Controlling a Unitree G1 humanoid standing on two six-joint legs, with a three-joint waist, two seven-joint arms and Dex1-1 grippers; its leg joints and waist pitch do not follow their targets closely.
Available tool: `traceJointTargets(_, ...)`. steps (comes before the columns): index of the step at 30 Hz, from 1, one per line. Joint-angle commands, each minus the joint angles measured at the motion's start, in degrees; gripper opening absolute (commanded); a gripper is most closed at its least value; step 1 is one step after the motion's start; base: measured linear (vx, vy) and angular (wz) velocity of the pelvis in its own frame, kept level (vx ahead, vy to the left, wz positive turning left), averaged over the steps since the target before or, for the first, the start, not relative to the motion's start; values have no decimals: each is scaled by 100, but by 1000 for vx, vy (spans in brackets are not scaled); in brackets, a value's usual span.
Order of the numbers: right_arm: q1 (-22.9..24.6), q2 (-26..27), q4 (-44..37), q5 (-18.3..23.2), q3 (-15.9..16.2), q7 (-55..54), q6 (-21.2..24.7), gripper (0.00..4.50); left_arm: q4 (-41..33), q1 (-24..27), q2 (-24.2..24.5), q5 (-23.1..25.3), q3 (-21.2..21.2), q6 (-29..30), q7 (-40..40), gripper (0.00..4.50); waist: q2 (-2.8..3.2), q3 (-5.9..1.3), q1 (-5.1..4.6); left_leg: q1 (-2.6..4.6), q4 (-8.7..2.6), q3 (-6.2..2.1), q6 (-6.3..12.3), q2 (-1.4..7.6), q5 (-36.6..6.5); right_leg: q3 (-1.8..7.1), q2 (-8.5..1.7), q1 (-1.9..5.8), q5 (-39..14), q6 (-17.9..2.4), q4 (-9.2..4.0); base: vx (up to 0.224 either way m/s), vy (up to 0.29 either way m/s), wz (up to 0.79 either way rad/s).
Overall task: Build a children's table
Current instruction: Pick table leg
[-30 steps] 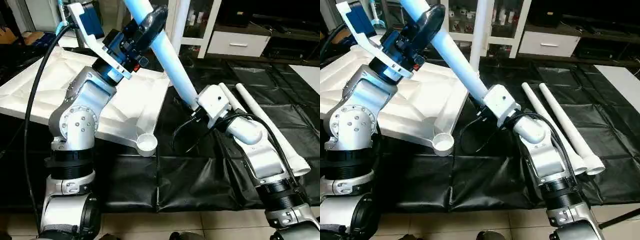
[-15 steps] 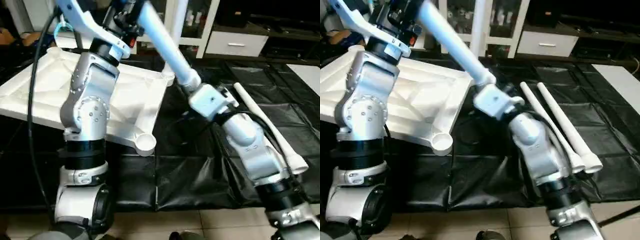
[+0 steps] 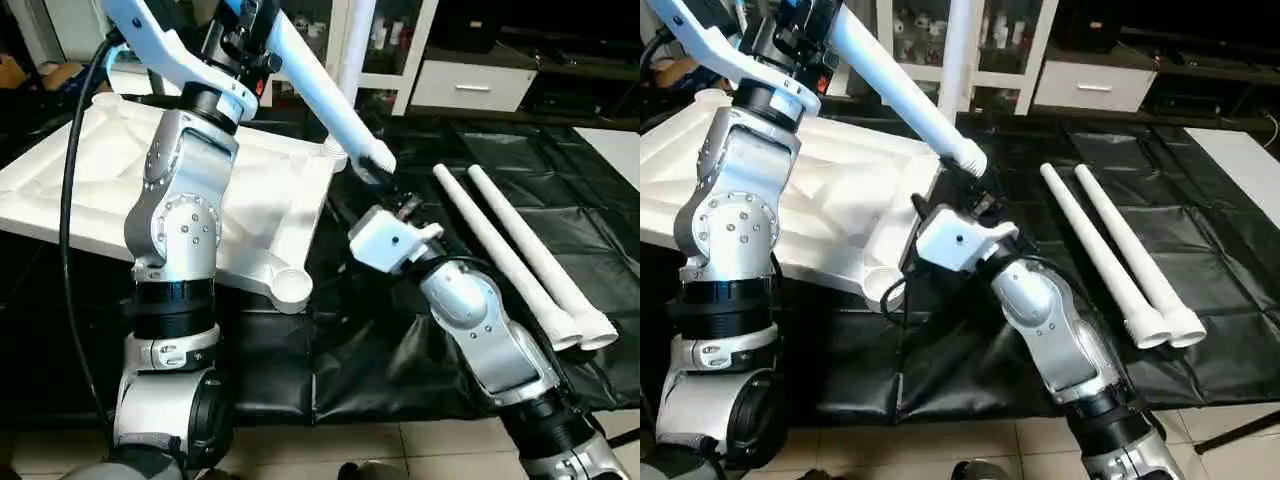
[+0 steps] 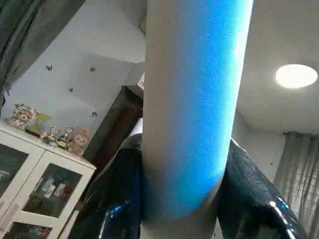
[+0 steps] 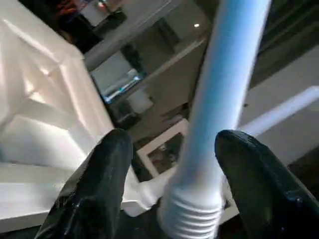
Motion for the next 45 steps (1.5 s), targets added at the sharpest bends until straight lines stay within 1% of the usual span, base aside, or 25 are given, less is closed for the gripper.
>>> traceJointTargets(1, -77, -29, -98, -65, -179, -104, -55, 298, -24, -127, -19, 42, -96, -48, 20, 164, 77, -434, -9, 105, -442, 0, -36, 5, -2314, 108, -74, 267, -2553, -382, -449, 0, 0, 0)
traceJointTargets(2, -106, -30, -84, -99, -223, -159, -32, 298, -24, -129, -21, 43, -93, -46, 21, 164, 79, -435, -8, 107, -439, 0, -30, 4, -2318, 108, -72, 264, -2566, -359, -451, 0, 0, 0)
traceJointTargets(4, -221, -83, 42, -138, -331, -263, 62, 298, -39, -125, -18, 37, -97, -23, 8, 164, 63, -451, -14, 100, -435, -1, -28, 1, -2292, 102, -69, 279, -2560, -352, -444, 0, 0, 0)
traceJointTargets(5, -258, -101, 98, -123, -353, -271, 83, 298, -51, -119, -18, 27, -103, -9, -2, 164, 71, -452, -12, 105, -435, -4, -32, 3, -2290, 101, -72, 277, -2564, -356, -440, 0, 0, 0)
traceJointTargets(6, -291, -117, 148, -111, -367, -272, 92, 298, -65, -113, -19, 15, -109, 4, -13, 164, 77, -445, -16, 112, -431, 3, -27, 3, -2311, 102, -69, 260, -2578, -359, -452, 0, 0, 0)
traceJointTargets(8, -362, -130, 235, -69, -391, -245, 110, 298, -95, -110, -21, -14, -132, 46, -43, 164, 72, -449, -12, 122, -422, 9, -22, -4, -2329, 99, -67, 253, -2617, -349, -455, 0, 0, 0)
traceJointTargets(9, -413, -138, 295, -47, -399, -249, 120, 298, -122, -99, -26, -29, -161, 80, -67, 164, 73, -467, -15, 119, -420, 5, -18, -2, -2294, 97, -68, 270, -2573, -372, -446, 0, 0, 0)
traceJointTargets(10, -448, -144, 336, -33, -402, -256, 126, 298, -141, -90, -29, -38, -181, 103, -83, 164, 74, -465, -9, 116, -420, 8, -14, 1, -2254, 102, -70, 266, -2487, -406, -440, 0, 0, 0)
traceJointTargets(12, -551, -148, 456, -24, -414, -258, 159, 298, -192, -68, -57, -55, -235, 149, -102, 164, 70, -481, -13, 106, -419, 11, -6, 5, -2201, 106, -71, 283, -2361, -464, -420, 0, 0, 0)
traceJointTargets(15, -734, -142, 700, -62, -433, -249, 266, 298, -275, -30, -110, -95, -320, 214, -142, 164, 73, -487, -10, 93, -419, 13, -5, 10, -2113, 115, -78, 300, -2195, -555, -389, 0, 0, 0)
traceJointTargets(16, -762, -140, 747, -67, -436, -247, 292, 298, -290, -25, -118, -110, -332, 230, -153, 164, 58, -485, -6, 99, -412, 23, 13, 8, -2091, 118, -77, 294, -2171, -590, -391, 0, 0, 0)
traceJointTargets(18, -848, -142, 910, -88, -440, -227, 388, 298, -353, -8, -138, -164, -369, 287, -187, 164, 64, -492, 0, 95, -408, 27, 21, 11, -2000, 128, -84, 305, -2072, -634, -373, 0, 0, 0)
traceJointTargets(19, -866, -144, 946, -92, -439, -222, 407, 298, -370, -3, -143, -177, -377, 300, -195, 164, 45, -493, -2, 95, -405, 32, 23, 12, -1982, 129, -82, 308, -2050, -643, -372, 0, 0, 0)
traceJointTargets(20, -909, -148, 1031, -100, -444, -226, 442, 298, -408, 8, -149, -209, -396, 331, -216, 164, 56, -489, 9, 94, -406, 35, 31, 9, -1954, 132, -85, 310, -2028, -664, -371, 0, 0, 0)
traceJointTargets(23, -942, -153, 1092, -107, -447, -229, 472, 298, -436, 16, -150, -233, -410, 355, -234, 164, 58, -498, 4, 89, -406, 34, 31, 13, -1878, 135, -80, 328, -1884, -720, -348, 0, 0, 0)
traceJointTargets(25, -1060, -170, 1243, -114, -487, -277, 474, 298, -497, 36, -146, -273, -443, 400, -283, 164, 58, -499, 6, 97, -403, 38, 32, 14, -1872, 134, -83, 327, -1886, -719, -347, 0, 0, 0)
traceJointTargets(27, -1101, -182, 1301, -75, -482, -262, 468, 269, -514, 40, -144, -282, -445, 411, -282, 164, 58, -497, 4, 98, -401, 41, 30, 12, -1873, 134, -82, 325, -1908, -724, -346, 0, 0, 0)
traceJointTargets(29, -1105, -184, 1308, -56, -477, -243, 467, 259, -517, 41, -144, -282, -444, 412, -281, 164, 60, -490, 7, 101, -402, 41, 26, 15, -1899, 135, -83, 323, -1944, -714, -354, 0, 0, 0)
traceJointTargets(32, -1091, -194, 1323, 0, -452, -195, 453, 227, -536, 48, -135, -311, -424, 439, -283, 164, 57, -493, 7, 105, -397, 45, 30, 10, -1898, 135, -78, 319, -1954, -700, -358, 0, 0, 0)
traceJointTargets(34, -1075, -207, 1325, 27, -440, -162, 437, 221, -545, 48, -123, -329, -422, 457, -285, 164, 48, -494, 11, 107, -396, 46, 30, 10, -1912, 132, -78, 318, -1977, -694, -359, 0, 0, 0)
traceJointTargets(36, -1069, -216, 1327, 50, -437, -140, 424, 215, -549, 47, -115, -336, -421, 466, -289, 164, 50, -492, 6, 98, -400, 40, 20, 10, -1938, 126, -74, 321, -2034, -669, -361, 0, 0, 0)
traceJointTargets(40, -1065, -229, 1328, 77, -440, -118, 396, 212, -546, 45, -103, -333, -408, 478, -304, 164, 50, -490, 5, 107, -396, 40, 11, 7, -1984, 122, -75, 310, -2142, -618, -377, 0, 0, 0)
traceJointTargets(44, -1052, -223, 1329, 264, -463, 22, 319, 209, -524, 68, -43, -289, -409, 496, -362, 164, 51, -493, 6, 99, -397, 36, 25, 7, -1960, 120, -78, 315, -2137, -599, -376, 0, 0, 0)
traceJointTargets(45, -1028, -197, 1305, 423, -500, 129, 293, 209, -504, 85, -20, -316, -400, 553, -376, 220, 54, -493, 6, 98, -397, 33, 18, 11, -1955, 120, -79, 314, -2122, -609, -371, 0, 0, 0)
